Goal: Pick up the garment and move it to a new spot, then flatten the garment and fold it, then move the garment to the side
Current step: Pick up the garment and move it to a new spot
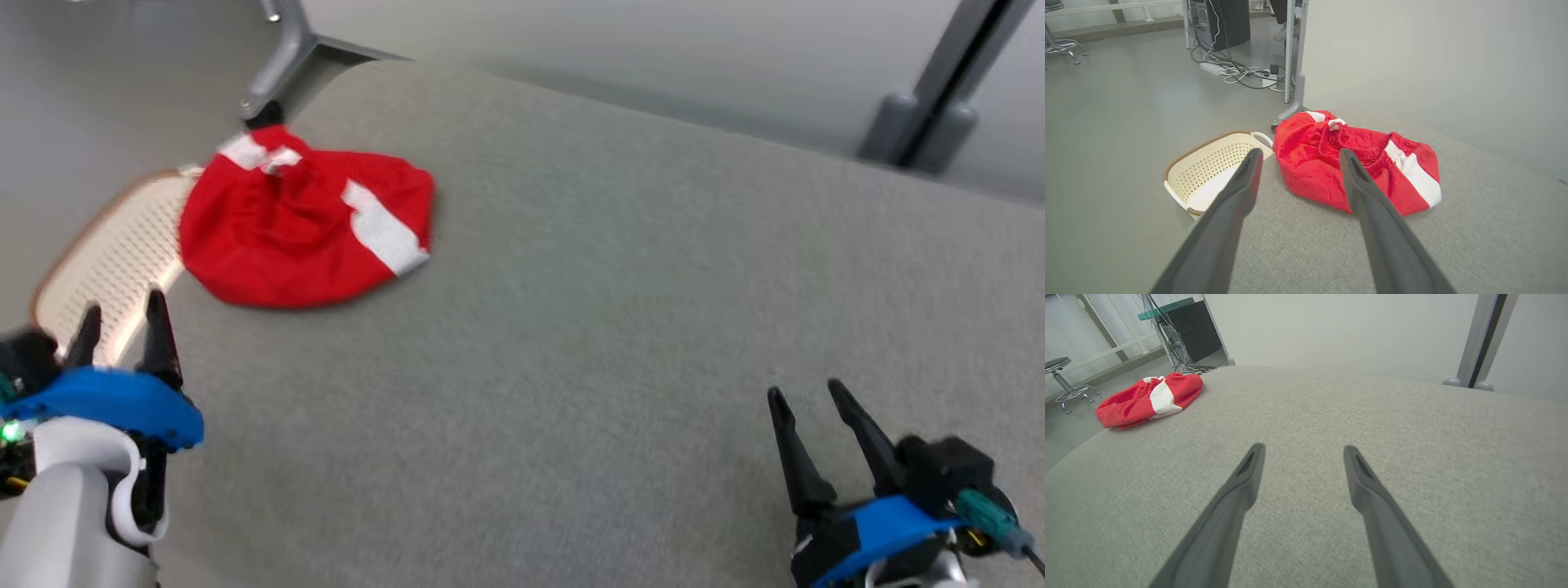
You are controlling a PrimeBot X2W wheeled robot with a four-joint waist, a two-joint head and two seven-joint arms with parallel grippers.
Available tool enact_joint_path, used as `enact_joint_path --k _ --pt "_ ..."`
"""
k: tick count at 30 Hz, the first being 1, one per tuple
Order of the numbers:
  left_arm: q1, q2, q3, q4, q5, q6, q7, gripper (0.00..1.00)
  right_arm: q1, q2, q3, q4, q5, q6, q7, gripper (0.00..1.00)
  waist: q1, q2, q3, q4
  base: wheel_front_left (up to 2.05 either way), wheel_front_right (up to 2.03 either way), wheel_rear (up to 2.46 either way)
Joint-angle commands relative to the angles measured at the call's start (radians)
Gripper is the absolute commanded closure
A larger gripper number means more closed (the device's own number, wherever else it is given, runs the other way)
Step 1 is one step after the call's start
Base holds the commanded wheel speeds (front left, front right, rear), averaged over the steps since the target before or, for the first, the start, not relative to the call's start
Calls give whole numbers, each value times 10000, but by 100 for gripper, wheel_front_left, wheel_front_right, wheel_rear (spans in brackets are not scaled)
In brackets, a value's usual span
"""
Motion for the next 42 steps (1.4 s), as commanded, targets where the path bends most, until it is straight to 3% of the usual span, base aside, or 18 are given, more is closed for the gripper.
enact_joint_path --k 1,10,18,23,25,31,42 --pt "-181 60 64 64 -41 -50 -13 0 -105 -105 -19 -84 -54 5 34 0 -2 -1 79 -29 0 0 0" --pt "-2641 232 1018 2113 -1305 -57 563 0 -554 -800 206 -1592 -250 5 850 0 -2 -1 1903 -1423 0 0 0" --pt "-4004 111 1121 3393 -1699 78 1014 0 -668 -1047 196 -2658 -261 4 1131 0 -2 -1 3236 -2205 0 0 0" --pt "-4384 -153 1162 4498 -2210 184 2305 0 -725 -1020 184 -2883 -327 5 1095 0 -2 -1 3632 -2602 0 0 0" --pt "-4432 -322 1149 4699 -2311 220 2513 100 -791 -978 153 -2876 -327 5 994 0 -2 -1 3663 -2684 0 0 0" --pt "-4600 -102 1124 4801 -2376 78 2636 100 -903 -843 295 -2495 -446 5 125 0 -2 -1 3295 -2793 0 0 0" --pt "-5025 1512 387 3200 -1317 -333 2485 100 -992 -210 682 -682 -136 5 -1043 0 -2 -1 1317 -3234 0 0 0"
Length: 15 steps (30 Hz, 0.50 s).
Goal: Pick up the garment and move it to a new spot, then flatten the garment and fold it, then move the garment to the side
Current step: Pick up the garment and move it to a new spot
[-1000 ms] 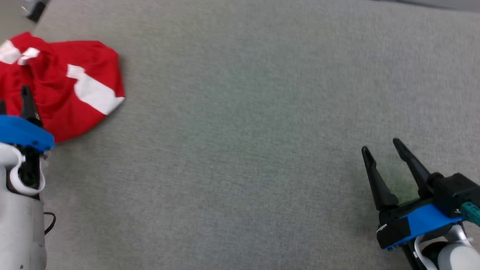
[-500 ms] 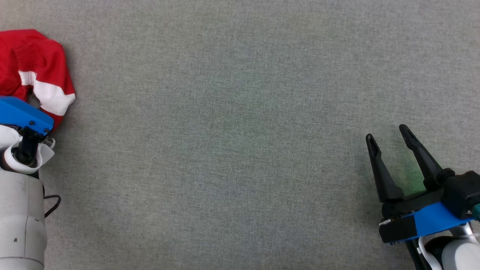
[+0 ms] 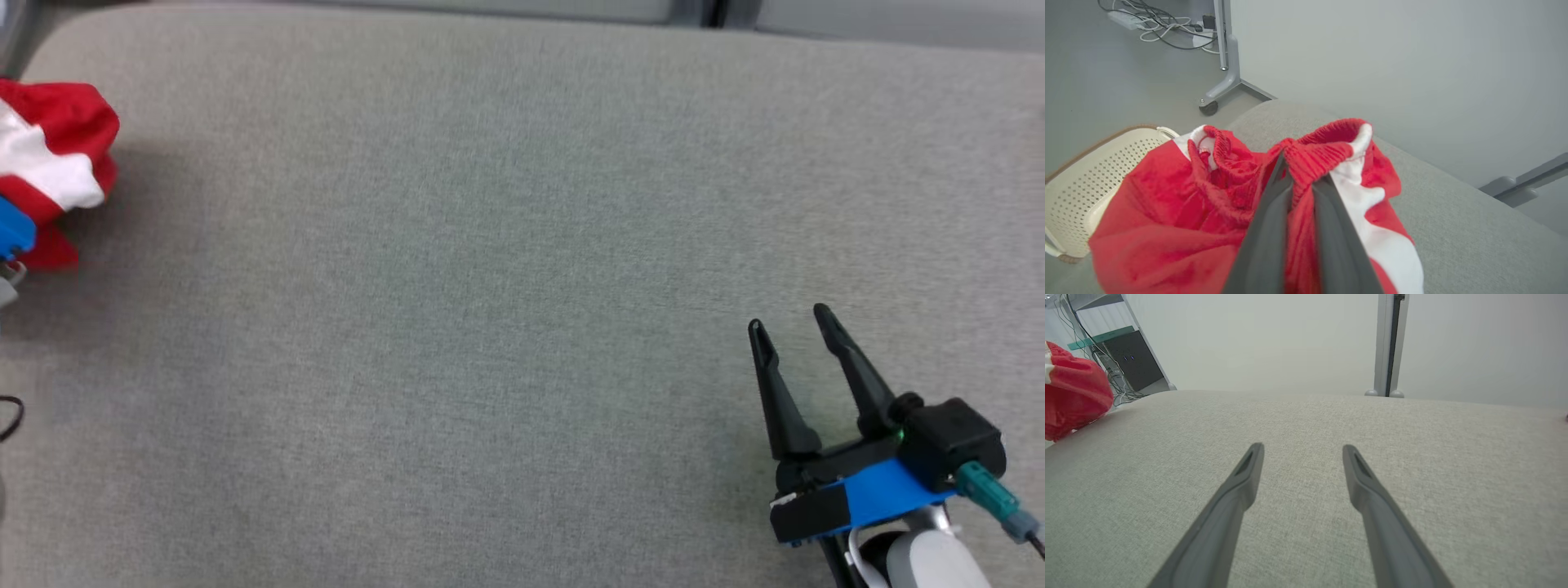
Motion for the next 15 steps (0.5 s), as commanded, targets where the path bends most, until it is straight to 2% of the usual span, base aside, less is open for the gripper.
enact_joint_path --k 1,7,15 --pt "-267 337 -228 -564 350 -60 -46 100 8 146 55 323 168 5 -199 0 0 -1 -731 -483 0 0 0" --pt "-526 470 -1042 -2655 796 -271 782 100 157 388 214 1370 683 5 -635 0 0 -1 -1960 -1027 0 0 0" --pt "-235 -435 -2091 -5794 334 -528 2009 100 253 430 487 2051 1114 5 -953 0 0 -1 -2857 -1932 0 0 0"
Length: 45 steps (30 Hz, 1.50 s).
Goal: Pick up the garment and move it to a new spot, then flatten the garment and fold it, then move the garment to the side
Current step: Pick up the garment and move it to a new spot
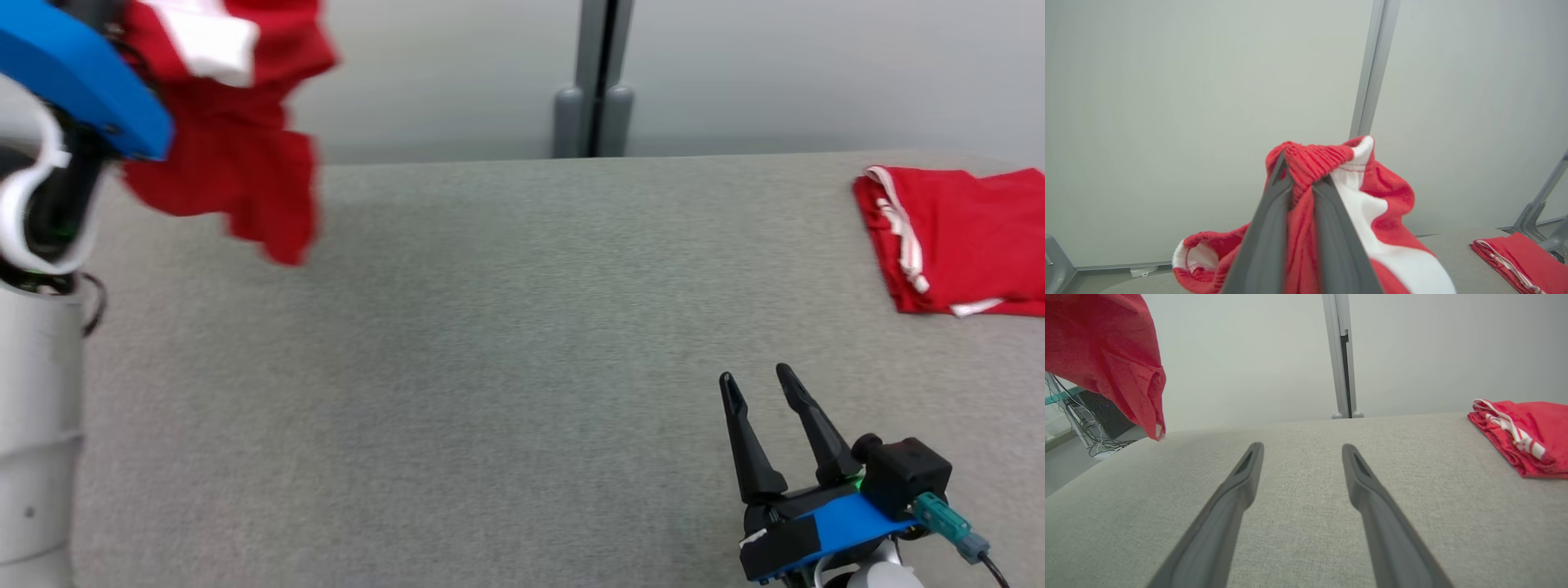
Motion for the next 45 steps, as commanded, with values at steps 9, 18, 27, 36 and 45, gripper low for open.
enact_joint_path --k 9,18,27,36,45 --pt "1362 -1292 -1363 -1841 -589 -40 776 100 133 6 122 249 309 5 -175 0 2 1 -515 -1787 0 0 0" --pt "3219 -2332 -1645 -124 -971 475 12 100 -49 3 339 377 535 5 -240 0 2 1 -292 -2474 0 0 0" --pt "4957 -3299 -1781 2363 -1430 535 -1834 0 -67 5 216 424 396 5 -253 0 2 1 -126 -2333 0 0 0" --pt "5554 -3396 -2306 2186 -1113 -116 -4248 0 103 2 -167 267 207 5 -215 0 2 1 -266 -1466 0 0 0" --pt "6676 -2429 -2368 1005 -924 -195 -4639 0 340 -1 -616 26 63 5 -54 0 2 1 -517 -720 0 0 0"
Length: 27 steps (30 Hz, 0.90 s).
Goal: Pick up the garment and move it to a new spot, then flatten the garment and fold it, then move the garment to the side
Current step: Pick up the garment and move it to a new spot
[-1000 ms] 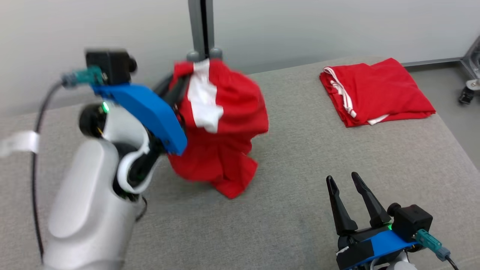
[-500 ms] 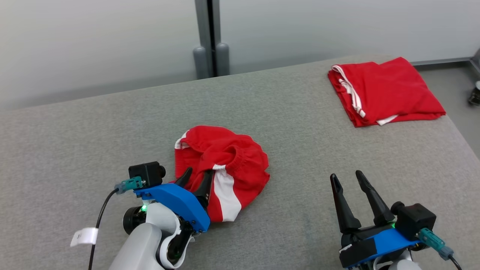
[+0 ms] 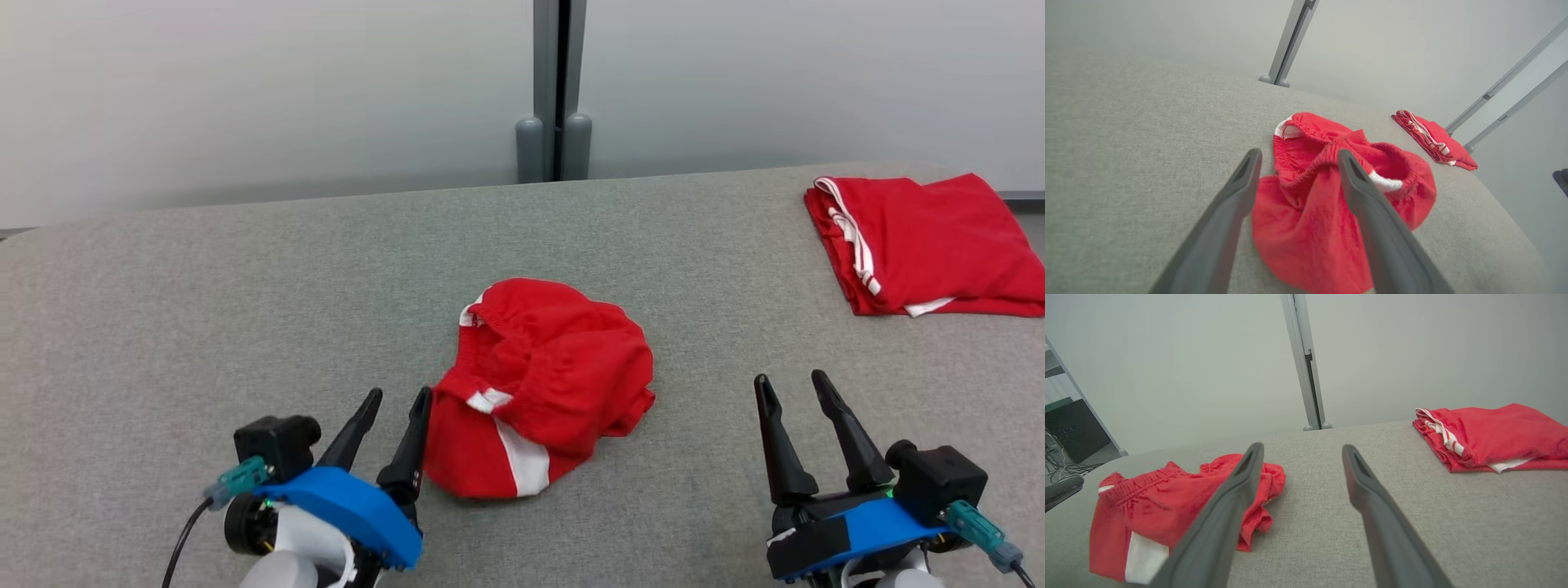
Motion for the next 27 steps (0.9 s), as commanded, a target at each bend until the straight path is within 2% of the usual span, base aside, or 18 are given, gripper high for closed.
enact_joint_path --k 1,5,12,19,27 --pt "286 169 31 -244 -41 39 116 0 143 -29 -93 -71 -73 5 40 0 0 0 -11 97 0 0 0" --pt "794 588 189 -931 86 209 -70 0 189 -26 -213 -151 -84 5 48 0 0 0 -108 274 0 0 0" --pt "1429 879 798 -1645 377 547 -1467 0 436 -27 -638 -248 -89 5 -45 0 0 0 -483 481 0 0 0" --pt "1750 1167 1239 -1653 1581 1173 -2094 0 627 -27 -871 -213 -30 5 99 0 0 0 -772 450 0 0 0" --pt "1742 1321 1339 -991 2319 1389 -2152 0 777 -27 -854 -203 -21 5 620 0 0 0 -852 289 0 0 0"
